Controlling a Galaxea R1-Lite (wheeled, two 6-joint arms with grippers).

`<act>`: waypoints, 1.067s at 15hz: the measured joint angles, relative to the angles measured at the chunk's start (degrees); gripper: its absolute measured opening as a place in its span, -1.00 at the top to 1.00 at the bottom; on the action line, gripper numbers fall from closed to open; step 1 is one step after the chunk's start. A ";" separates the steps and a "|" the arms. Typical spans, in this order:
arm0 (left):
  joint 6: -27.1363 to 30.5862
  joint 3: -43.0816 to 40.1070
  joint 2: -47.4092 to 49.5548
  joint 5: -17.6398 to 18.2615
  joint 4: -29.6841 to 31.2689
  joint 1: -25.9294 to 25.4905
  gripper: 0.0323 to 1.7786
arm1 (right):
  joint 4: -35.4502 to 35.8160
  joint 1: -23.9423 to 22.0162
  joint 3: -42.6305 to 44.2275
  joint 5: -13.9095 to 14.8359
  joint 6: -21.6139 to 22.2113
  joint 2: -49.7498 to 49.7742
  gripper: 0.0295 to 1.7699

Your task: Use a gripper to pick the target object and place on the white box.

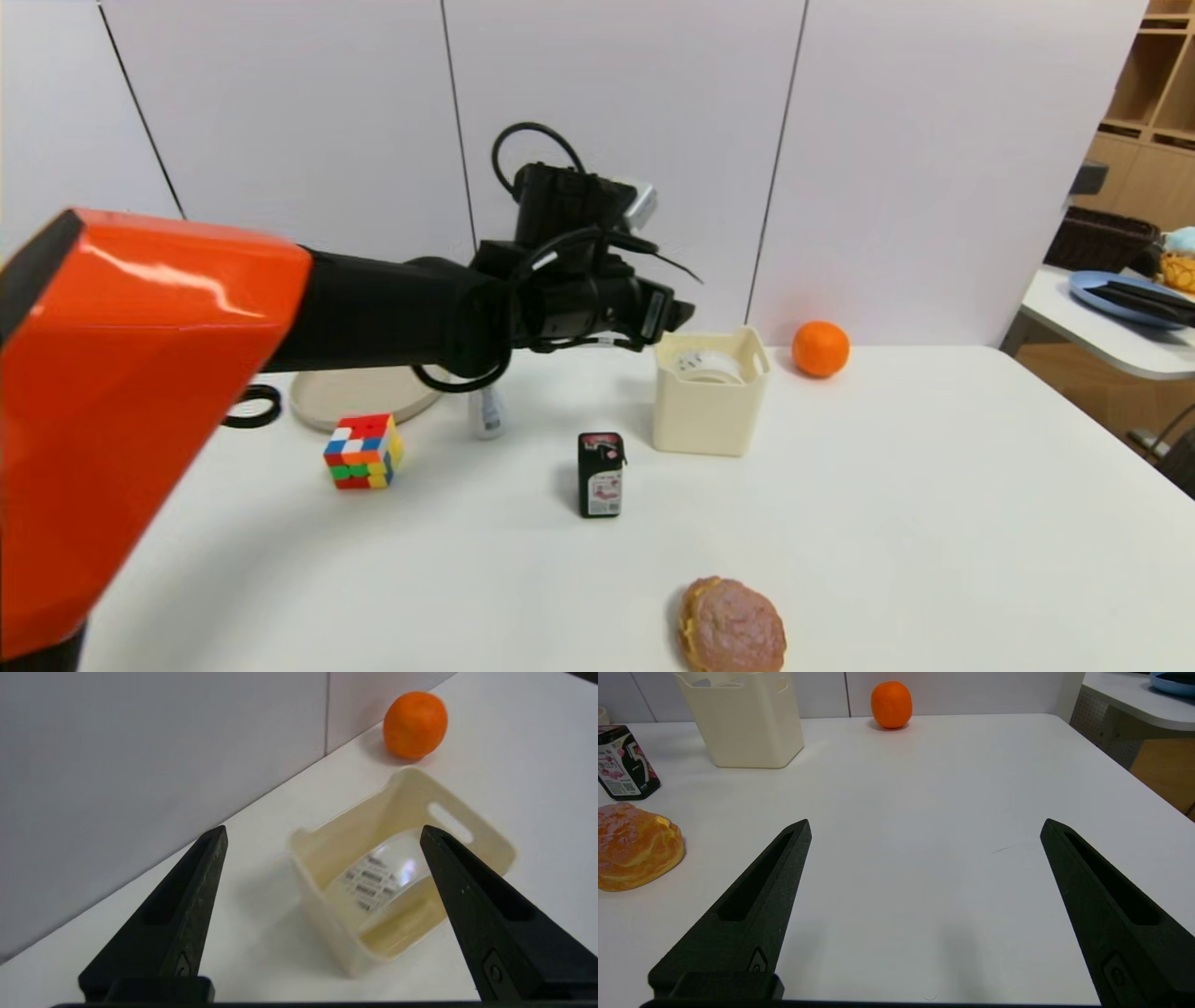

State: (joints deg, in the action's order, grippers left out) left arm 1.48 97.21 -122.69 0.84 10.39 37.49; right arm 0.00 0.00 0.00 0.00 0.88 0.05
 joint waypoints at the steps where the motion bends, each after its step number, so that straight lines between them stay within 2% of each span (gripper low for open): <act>1: 0.06 -5.12 3.50 -2.13 0.22 -1.30 -0.71 | 0.00 0.00 0.00 0.00 0.00 0.00 -0.92; 3: 0.54 -17.20 11.56 -4.86 1.32 -5.49 -0.75 | 0.00 0.00 0.00 0.00 0.00 0.02 -0.92; 5: 1.58 -29.93 19.93 -5.94 4.66 -11.19 -0.79 | 0.00 0.00 0.00 0.00 0.00 0.00 -0.92; 8: 1.91 -47.92 32.52 -6.46 13.62 -21.61 -0.83 | 0.00 0.00 0.00 0.00 -0.02 0.02 -0.92; 10: 1.37 -57.94 40.61 -6.60 20.42 -26.83 -0.85 | 0.00 0.00 0.00 0.00 -0.02 0.02 -0.92; 13: 0.43 -69.29 52.13 -6.60 28.55 -30.40 -0.87 | 0.00 0.00 0.00 0.00 0.00 0.02 -0.92; 16: 0.76 -77.03 63.21 -4.97 30.67 -31.27 -0.88 | 0.00 0.00 0.00 0.00 -0.02 0.00 -0.92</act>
State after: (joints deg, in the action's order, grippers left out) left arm 2.23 20.18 -59.48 -4.13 41.06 6.22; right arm 0.00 0.00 0.00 0.00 0.85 0.05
